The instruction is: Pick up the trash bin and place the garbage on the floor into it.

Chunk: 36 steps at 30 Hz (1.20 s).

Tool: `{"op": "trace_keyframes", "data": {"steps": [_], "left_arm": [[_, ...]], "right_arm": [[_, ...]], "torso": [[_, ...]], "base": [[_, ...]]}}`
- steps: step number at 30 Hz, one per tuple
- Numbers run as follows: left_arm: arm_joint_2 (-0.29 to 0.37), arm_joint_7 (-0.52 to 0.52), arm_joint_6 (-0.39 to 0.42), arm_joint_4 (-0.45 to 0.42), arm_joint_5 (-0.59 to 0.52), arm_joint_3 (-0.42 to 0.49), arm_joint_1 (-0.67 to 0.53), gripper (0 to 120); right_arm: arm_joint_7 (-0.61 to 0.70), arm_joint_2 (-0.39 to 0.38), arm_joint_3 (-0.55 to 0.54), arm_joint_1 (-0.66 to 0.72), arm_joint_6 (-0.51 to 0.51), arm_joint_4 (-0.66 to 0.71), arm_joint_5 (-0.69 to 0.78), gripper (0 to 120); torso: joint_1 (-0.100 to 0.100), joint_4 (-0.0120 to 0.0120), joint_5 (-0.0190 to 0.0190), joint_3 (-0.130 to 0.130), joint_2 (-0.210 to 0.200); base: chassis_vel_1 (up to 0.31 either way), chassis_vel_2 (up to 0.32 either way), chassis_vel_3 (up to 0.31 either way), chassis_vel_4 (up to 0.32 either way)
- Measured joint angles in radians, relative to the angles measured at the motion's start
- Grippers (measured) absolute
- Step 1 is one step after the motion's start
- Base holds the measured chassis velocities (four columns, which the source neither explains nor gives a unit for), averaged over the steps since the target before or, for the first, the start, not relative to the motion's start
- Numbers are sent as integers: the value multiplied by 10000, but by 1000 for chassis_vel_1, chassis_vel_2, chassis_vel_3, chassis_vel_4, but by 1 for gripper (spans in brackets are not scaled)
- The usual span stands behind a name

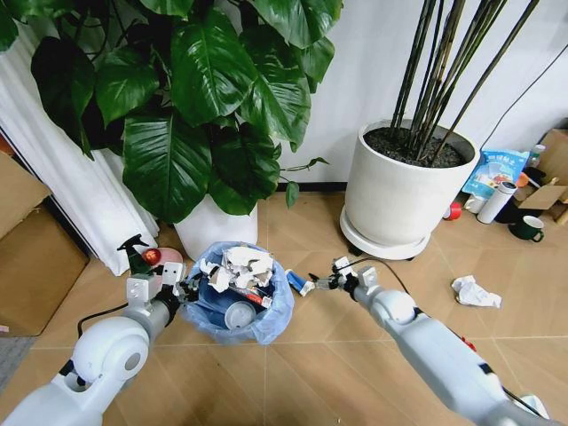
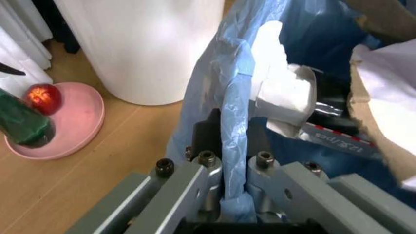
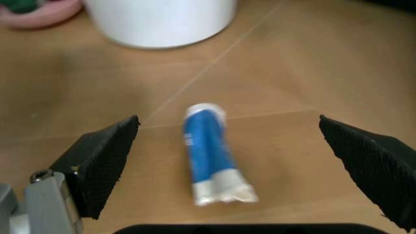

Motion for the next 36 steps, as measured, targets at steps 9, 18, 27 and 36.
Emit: {"op": "trace_keyframes", "data": {"steps": [9,18,27,36], "left_arm": [[74,-18,-14,-126,-23,-35,14,0],[97,15,-25,-109,-20,33,-9,0],[193,43,-44,-165,-41,21,40,0],[231,57,-44,-194,-57,-9,38,0]], "right_arm": [[-814,1309,-251,982,526,-2952,-1356,100],[-872,1909,-110,1487,1089,-4651,-1871,98],[-733,2259,-20,1750,1128,-5480,-1871,71],[-441,2468,138,1774,1226,-5711,-1907,38]], "torso": [[0,-1,0,0,0],[0,-2,1,0,0],[0,-2,0,0,0],[0,-2,-1,0,0]], "base": [[0,0,0,0],[0,0,0,0],[0,0,0,0],[0,0,0,0]]}}
